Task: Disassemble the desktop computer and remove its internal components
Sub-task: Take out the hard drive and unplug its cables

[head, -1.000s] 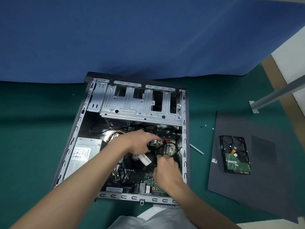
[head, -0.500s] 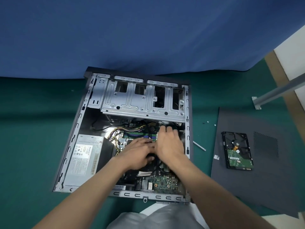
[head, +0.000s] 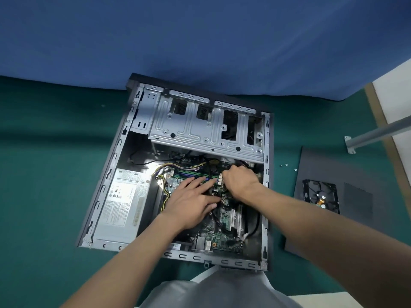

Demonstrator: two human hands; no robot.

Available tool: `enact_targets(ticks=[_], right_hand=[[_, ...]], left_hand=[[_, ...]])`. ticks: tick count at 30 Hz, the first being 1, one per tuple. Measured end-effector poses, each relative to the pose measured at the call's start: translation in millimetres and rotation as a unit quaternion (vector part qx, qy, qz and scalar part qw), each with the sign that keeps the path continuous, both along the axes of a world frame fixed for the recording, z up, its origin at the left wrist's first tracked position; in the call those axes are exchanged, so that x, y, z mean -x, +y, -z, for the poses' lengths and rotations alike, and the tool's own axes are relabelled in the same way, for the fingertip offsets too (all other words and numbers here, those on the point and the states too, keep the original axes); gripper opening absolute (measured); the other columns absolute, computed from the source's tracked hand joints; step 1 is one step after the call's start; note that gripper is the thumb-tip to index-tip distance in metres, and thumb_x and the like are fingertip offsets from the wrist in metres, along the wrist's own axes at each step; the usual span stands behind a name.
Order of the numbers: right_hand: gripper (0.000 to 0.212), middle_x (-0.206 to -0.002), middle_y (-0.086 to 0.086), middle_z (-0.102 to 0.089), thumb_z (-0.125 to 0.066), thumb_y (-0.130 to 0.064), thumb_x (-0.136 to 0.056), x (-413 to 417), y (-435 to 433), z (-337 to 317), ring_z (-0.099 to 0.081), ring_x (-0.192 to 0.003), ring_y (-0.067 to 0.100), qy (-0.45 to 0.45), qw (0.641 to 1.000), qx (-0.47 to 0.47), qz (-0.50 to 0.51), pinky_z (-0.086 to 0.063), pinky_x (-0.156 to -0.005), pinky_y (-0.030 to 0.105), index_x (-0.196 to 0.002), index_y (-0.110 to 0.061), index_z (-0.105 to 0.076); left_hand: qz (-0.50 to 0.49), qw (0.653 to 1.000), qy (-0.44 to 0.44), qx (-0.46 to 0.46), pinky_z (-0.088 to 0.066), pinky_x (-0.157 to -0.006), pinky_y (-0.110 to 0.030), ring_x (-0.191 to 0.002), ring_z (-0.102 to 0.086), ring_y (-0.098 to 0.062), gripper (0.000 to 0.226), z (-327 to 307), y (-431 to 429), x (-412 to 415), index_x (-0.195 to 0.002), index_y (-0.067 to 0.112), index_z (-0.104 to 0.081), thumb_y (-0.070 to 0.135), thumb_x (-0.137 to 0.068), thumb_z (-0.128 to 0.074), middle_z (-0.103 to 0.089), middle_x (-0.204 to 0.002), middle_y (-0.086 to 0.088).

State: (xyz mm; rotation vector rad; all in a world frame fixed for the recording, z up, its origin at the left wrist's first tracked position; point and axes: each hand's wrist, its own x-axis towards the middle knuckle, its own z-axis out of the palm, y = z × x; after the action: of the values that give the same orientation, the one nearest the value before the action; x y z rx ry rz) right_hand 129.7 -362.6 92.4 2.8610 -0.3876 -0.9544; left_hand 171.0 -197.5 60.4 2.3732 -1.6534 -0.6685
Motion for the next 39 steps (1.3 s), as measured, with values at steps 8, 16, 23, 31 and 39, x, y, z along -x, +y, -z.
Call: enact_targets(ticks=[8, 16, 23, 31, 39], right_hand=[[0.029, -0.104, 0.014, -0.066, -0.040, -0.001, -0.092, -2, -5, -1, -0.063, -0.097, 0.033, 0.014, 0.999, -0.015, -0.026, -0.045, -0.067, 0.035, -0.107, -0.007, -0.064], [0.028, -0.109, 0.014, -0.065, -0.042, -0.001, -0.093, 1, 0, -1, -0.062, -0.102, 0.033, 0.032, 0.998, 0.003, -0.044, -0.051, -0.077, 0.037, -0.112, -0.007, -0.062], [0.031, -0.117, 0.015, -0.062, -0.045, 0.003, -0.091, -11, 0, 6, -0.062, -0.106, 0.034, 0.086, 0.993, 0.016, -0.078, -0.051, -0.078, 0.039, -0.117, -0.004, -0.059], [0.031, -0.116, 0.009, -0.064, -0.040, -0.007, -0.097, -11, 3, 25, -0.063, -0.104, 0.029, 0.102, 0.987, 0.056, -0.113, -0.051, -0.073, 0.035, -0.119, -0.010, -0.061], [0.028, -0.113, 0.010, -0.063, -0.041, -0.012, -0.098, -12, -9, 21, -0.063, -0.101, 0.029, 0.100, 0.987, 0.033, -0.121, -0.046, -0.065, 0.033, -0.120, -0.010, -0.058]], left_hand=[[-0.010, 1.000, 0.000, 0.007, -0.011, -0.118, -0.037, -0.146, -0.020, -0.019, 0.037, 6, -2, -1, -0.133, 0.046, -0.051, 0.051, -0.101, -0.033, -0.017, -0.160, 0.009], [-0.019, 1.000, 0.010, 0.008, -0.012, -0.116, -0.036, -0.146, -0.019, -0.017, 0.036, 9, -3, 0, -0.131, 0.046, -0.053, 0.052, -0.100, -0.035, -0.019, -0.159, 0.010], [-0.023, 0.999, 0.013, 0.017, -0.009, -0.116, -0.035, -0.146, -0.019, -0.018, 0.035, 11, -3, 0, -0.131, 0.045, -0.054, 0.051, -0.099, -0.038, -0.020, -0.159, 0.009], [-0.030, 0.999, 0.028, 0.017, -0.006, -0.117, -0.035, -0.147, -0.017, -0.016, 0.035, 10, -4, -1, -0.130, 0.045, -0.054, 0.050, -0.099, -0.039, -0.019, -0.159, 0.010], [-0.033, 0.999, 0.037, 0.013, -0.006, -0.117, -0.035, -0.147, -0.016, -0.016, 0.035, 11, -5, -1, -0.131, 0.045, -0.053, 0.050, -0.099, -0.039, -0.017, -0.159, 0.010]])
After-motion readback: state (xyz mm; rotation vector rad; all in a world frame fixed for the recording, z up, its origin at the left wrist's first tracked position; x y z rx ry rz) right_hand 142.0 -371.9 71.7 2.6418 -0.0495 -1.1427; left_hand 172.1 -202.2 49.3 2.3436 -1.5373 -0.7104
